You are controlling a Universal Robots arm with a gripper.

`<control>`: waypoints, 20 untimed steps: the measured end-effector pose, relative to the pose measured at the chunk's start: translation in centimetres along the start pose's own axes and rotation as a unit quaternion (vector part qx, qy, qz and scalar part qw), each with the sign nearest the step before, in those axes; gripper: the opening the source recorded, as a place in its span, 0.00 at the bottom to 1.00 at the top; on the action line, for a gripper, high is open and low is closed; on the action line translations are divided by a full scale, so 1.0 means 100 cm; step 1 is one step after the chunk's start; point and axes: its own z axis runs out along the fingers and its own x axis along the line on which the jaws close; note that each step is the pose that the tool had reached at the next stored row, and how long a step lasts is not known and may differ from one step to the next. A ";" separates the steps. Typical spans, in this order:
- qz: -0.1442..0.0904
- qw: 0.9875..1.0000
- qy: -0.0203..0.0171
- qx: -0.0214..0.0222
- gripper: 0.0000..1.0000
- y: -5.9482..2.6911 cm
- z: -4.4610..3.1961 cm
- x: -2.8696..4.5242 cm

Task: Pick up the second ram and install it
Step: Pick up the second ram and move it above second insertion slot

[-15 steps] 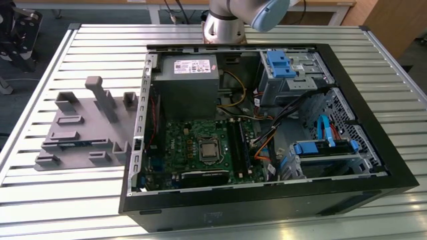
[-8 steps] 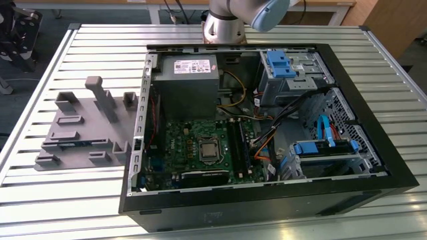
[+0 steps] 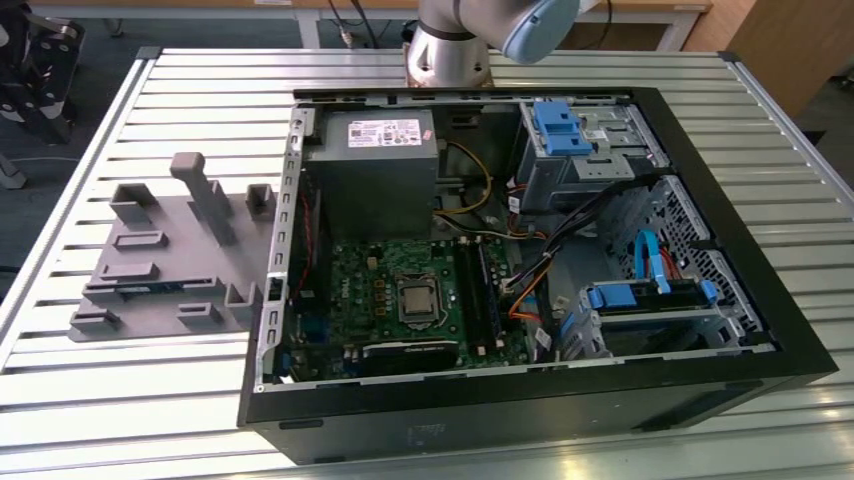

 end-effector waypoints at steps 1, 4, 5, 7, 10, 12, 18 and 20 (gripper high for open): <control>-0.001 1.000 0.000 0.000 0.11 0.0000 0.0000 0.0000; -0.002 1.000 0.000 0.000 0.11 0.0000 0.0000 0.0000; -0.003 1.000 0.000 0.000 0.11 0.0000 0.0000 0.0000; -0.004 1.000 0.000 0.000 0.11 0.0000 0.0000 0.0000; -0.006 1.000 0.000 0.000 0.11 0.0000 0.0000 0.0000; -0.007 1.000 0.000 0.000 0.11 0.0000 0.0000 0.0000; -0.010 1.000 0.001 0.000 0.11 0.0000 0.0000 0.0000; -0.012 1.000 0.001 0.000 0.11 0.0000 0.0000 0.0000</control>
